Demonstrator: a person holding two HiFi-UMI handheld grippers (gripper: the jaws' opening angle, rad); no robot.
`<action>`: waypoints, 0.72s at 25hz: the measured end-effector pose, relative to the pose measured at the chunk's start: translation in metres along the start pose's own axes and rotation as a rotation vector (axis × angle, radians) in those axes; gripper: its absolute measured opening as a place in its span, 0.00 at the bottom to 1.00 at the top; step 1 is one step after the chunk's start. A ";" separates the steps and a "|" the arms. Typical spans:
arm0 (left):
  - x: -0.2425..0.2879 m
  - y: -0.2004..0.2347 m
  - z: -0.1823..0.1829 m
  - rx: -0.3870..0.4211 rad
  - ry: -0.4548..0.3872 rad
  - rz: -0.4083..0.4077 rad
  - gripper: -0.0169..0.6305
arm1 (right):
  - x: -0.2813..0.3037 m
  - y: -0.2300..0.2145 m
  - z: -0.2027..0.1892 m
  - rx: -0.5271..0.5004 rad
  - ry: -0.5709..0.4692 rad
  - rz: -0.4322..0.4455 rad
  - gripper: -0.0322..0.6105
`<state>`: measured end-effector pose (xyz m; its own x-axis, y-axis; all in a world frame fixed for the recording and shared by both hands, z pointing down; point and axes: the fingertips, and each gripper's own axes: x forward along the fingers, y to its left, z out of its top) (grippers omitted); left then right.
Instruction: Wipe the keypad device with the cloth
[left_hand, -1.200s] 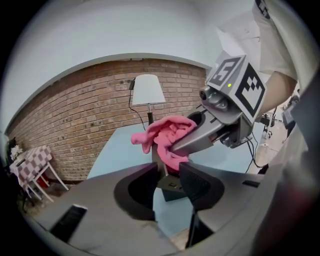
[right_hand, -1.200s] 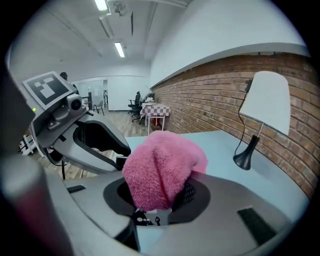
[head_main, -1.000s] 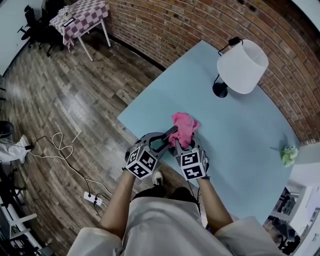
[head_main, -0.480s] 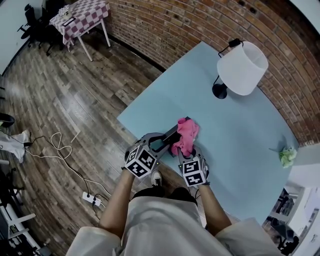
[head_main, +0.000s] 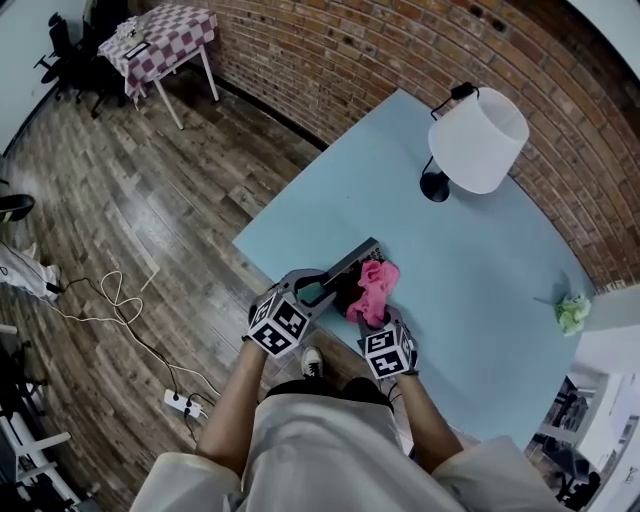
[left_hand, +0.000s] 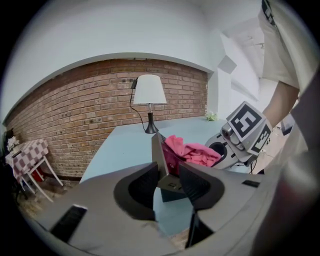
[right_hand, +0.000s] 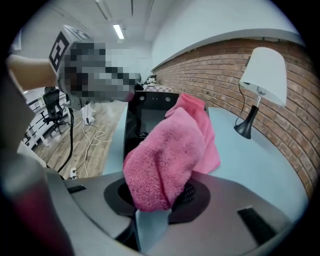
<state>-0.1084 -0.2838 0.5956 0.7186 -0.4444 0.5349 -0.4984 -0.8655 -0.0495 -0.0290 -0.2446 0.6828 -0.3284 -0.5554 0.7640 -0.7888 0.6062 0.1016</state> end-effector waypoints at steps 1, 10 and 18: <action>0.000 0.000 0.000 -0.010 -0.008 -0.011 0.30 | -0.002 -0.001 0.003 0.019 -0.002 0.013 0.23; -0.005 -0.012 -0.002 0.109 -0.029 -0.136 0.38 | -0.045 -0.007 0.105 0.105 -0.249 0.060 0.23; -0.003 -0.016 -0.008 0.324 0.074 -0.146 0.38 | -0.023 0.017 0.127 -0.015 -0.213 0.050 0.24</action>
<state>-0.1061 -0.2670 0.6015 0.7278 -0.3026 0.6154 -0.2050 -0.9523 -0.2259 -0.1008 -0.2940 0.5853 -0.4708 -0.6308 0.6167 -0.7613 0.6438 0.0773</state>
